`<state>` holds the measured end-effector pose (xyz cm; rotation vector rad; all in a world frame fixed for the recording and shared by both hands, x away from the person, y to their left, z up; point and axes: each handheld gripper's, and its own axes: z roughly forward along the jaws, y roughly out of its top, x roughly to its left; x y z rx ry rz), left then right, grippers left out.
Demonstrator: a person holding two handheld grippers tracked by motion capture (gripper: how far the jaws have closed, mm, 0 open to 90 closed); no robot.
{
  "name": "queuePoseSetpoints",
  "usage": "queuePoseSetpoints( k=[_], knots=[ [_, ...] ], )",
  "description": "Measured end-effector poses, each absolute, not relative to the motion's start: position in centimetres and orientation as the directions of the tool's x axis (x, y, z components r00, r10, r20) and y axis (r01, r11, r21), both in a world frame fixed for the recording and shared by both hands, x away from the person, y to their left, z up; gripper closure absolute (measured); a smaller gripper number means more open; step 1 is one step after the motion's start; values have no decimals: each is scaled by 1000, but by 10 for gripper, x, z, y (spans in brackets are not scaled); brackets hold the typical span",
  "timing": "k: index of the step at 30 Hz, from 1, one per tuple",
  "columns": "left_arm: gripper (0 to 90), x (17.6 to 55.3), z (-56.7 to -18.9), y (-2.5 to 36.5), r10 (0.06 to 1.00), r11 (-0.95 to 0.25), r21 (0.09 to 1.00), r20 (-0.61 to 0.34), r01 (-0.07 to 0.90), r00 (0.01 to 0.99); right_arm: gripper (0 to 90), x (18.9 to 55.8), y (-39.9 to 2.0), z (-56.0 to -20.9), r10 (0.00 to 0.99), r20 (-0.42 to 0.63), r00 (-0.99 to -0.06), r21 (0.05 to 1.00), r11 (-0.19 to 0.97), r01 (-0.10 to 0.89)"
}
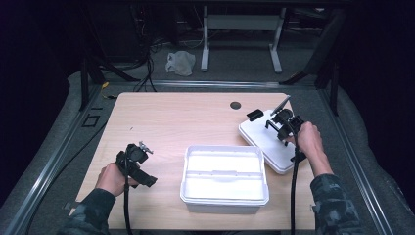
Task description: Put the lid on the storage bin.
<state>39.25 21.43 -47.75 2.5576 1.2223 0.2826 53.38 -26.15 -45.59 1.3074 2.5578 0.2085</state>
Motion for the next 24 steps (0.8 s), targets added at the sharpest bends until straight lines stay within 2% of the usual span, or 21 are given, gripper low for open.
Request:
queuePoseSetpoints(
  k=[6,15,24],
  knots=[
    [0,395,-480,217,785,-593,338,45,731,617,846,529,-275,-443,818,-172,-549,255,575,777],
    [0,396,-482,219,789,-589,330,42,737,612,846,516,-289,-404,816,-184,-548,304,577,758],
    [0,397,-485,221,796,-582,322,36,747,605,846,499,-283,-364,780,-177,-600,361,619,698]
  ],
)
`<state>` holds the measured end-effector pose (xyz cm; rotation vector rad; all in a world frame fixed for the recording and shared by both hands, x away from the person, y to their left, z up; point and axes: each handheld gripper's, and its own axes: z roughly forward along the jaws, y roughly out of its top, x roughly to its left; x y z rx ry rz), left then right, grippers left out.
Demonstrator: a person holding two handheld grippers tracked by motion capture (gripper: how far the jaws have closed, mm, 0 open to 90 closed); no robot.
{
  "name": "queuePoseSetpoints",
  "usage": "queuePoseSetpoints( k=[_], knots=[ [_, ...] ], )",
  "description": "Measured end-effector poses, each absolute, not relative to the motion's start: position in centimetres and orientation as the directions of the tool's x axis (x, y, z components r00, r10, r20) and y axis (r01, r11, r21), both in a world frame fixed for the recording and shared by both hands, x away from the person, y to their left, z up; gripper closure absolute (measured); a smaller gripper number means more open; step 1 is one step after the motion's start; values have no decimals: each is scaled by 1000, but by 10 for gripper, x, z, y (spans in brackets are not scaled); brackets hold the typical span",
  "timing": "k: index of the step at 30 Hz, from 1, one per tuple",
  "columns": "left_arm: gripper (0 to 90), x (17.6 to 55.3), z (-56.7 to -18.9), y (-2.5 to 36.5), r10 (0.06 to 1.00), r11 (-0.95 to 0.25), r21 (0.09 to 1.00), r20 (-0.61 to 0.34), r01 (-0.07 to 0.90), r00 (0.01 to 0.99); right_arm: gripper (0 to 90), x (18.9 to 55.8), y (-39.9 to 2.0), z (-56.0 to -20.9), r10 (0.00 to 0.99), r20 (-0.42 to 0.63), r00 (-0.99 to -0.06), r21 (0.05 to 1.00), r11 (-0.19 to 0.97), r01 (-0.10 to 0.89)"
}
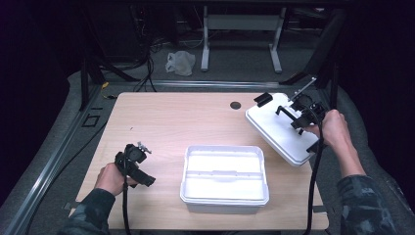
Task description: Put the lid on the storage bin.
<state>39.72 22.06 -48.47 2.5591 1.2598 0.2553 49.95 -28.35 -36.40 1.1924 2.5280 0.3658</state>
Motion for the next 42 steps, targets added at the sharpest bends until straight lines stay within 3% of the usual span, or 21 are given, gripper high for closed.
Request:
queuePoseSetpoints(
  k=[16,29,42],
  knots=[
    [0,397,-486,221,794,-584,316,32,748,607,846,471,-246,-324,614,-146,-776,388,757,526],
    [0,397,-488,222,795,-582,314,26,750,606,845,441,-178,-330,359,-133,-924,367,884,290],
    [0,399,-490,222,793,-586,305,24,751,609,844,420,-140,-343,201,-138,-970,346,927,143]
  ],
)
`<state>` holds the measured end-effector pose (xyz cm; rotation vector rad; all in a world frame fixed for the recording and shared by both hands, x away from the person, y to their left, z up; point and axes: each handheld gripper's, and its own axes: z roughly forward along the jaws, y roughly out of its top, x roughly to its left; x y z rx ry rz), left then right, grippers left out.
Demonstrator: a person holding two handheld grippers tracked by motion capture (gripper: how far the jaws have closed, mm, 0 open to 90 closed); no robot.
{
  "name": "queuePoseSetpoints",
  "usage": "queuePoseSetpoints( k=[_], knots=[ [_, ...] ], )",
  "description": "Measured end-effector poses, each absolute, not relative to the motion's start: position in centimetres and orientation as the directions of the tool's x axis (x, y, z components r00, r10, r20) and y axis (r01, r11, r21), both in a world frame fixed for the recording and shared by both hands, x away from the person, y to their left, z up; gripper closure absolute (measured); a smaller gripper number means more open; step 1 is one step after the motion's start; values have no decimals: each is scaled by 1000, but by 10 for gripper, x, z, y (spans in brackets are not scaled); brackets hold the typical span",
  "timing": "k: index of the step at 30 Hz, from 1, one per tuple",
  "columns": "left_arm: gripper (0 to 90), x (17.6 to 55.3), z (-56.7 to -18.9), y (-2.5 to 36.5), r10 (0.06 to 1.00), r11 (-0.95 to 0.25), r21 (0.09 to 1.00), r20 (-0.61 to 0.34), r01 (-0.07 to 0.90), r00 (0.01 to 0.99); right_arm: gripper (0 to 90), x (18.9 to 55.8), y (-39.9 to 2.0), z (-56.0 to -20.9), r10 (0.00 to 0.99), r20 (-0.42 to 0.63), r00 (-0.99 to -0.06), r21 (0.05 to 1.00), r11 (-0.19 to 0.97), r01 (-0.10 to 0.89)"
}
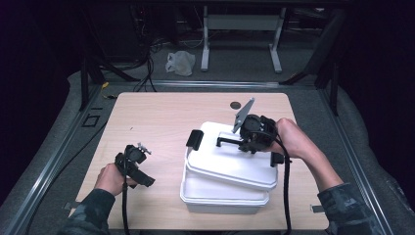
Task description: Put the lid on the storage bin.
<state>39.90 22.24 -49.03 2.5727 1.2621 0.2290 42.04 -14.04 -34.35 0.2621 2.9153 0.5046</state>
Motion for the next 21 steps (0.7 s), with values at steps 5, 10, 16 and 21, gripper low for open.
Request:
queuePoseSetpoints(
  k=[5,10,16,21],
  knots=[
    [0,399,-491,223,792,-588,301,24,751,610,843,409,-123,-355,131,-147,-980,323,943,77],
    [0,399,-492,223,790,-591,297,24,750,613,843,398,-117,-362,66,-148,-987,343,939,12],
    [0,398,-492,222,787,-595,296,26,747,616,843,392,-115,-373,25,-119,-993,335,942,-16],
    [0,399,-494,222,788,-595,289,23,750,616,839,392,-120,-382,31,-109,-994,342,940,-8]
  ],
)
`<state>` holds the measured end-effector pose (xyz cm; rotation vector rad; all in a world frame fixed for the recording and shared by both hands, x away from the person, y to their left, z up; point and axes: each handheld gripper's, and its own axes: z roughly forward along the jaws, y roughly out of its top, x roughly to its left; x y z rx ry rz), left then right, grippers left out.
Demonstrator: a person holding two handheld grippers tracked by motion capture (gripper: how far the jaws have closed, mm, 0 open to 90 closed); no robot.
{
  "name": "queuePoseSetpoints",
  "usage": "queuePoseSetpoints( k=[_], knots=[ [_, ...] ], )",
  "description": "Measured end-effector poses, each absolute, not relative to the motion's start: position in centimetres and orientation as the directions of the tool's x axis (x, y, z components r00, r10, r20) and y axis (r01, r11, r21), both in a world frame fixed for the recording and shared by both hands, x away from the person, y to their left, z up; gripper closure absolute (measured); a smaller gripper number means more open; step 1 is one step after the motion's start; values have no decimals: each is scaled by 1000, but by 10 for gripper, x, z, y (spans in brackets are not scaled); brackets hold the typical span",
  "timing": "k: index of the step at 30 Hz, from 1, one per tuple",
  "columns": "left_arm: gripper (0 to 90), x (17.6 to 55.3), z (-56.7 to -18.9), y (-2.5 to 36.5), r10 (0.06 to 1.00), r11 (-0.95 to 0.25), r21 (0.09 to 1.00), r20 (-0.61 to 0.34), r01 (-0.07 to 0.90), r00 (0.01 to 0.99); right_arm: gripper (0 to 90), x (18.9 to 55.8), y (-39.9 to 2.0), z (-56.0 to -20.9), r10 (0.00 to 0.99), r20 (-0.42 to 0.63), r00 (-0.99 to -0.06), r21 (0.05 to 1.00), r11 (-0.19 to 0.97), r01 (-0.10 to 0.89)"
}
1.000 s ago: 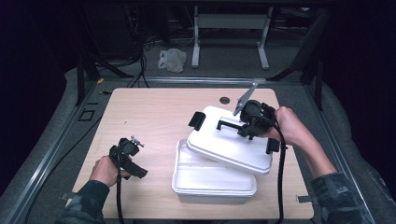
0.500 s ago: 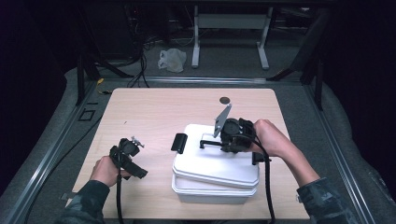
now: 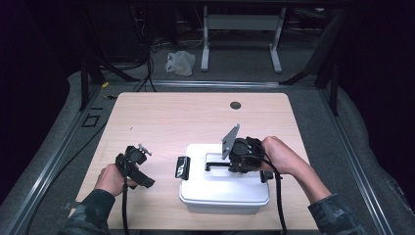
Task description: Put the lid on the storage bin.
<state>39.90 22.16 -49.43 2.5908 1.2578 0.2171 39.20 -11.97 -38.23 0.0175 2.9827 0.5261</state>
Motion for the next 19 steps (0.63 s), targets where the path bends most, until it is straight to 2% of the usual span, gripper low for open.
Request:
queuePoseSetpoints(
  k=[2,4,5,9,11,12,17,19],
  knots=[
    [0,399,-495,221,788,-595,286,20,751,616,815,391,-122,-383,48,-106,-993,355,935,8],
    [0,399,-495,221,785,-599,286,23,748,619,675,390,-125,-381,65,-114,-991,355,934,20],
    [0,399,-495,221,786,-598,287,24,749,618,636,389,-127,-379,74,-104,-992,365,930,31],
    [0,400,-494,223,788,-594,291,24,750,615,387,381,-144,-365,146,-96,-985,407,909,95],
    [0,399,-493,224,789,-592,294,25,750,613,196,375,-159,-356,203,-95,-975,438,888,142],
    [0,399,-493,224,793,-586,299,23,753,608,112,367,-176,-349,276,-105,-955,472,859,196],
    [0,400,-492,224,789,-593,298,30,748,613,0,356,-205,-348,379,-124,-917,506,819,271],
    [0,401,-491,223,789,-593,300,31,748,613,0,352,-216,-352,410,-115,-905,515,803,299]
  ],
)
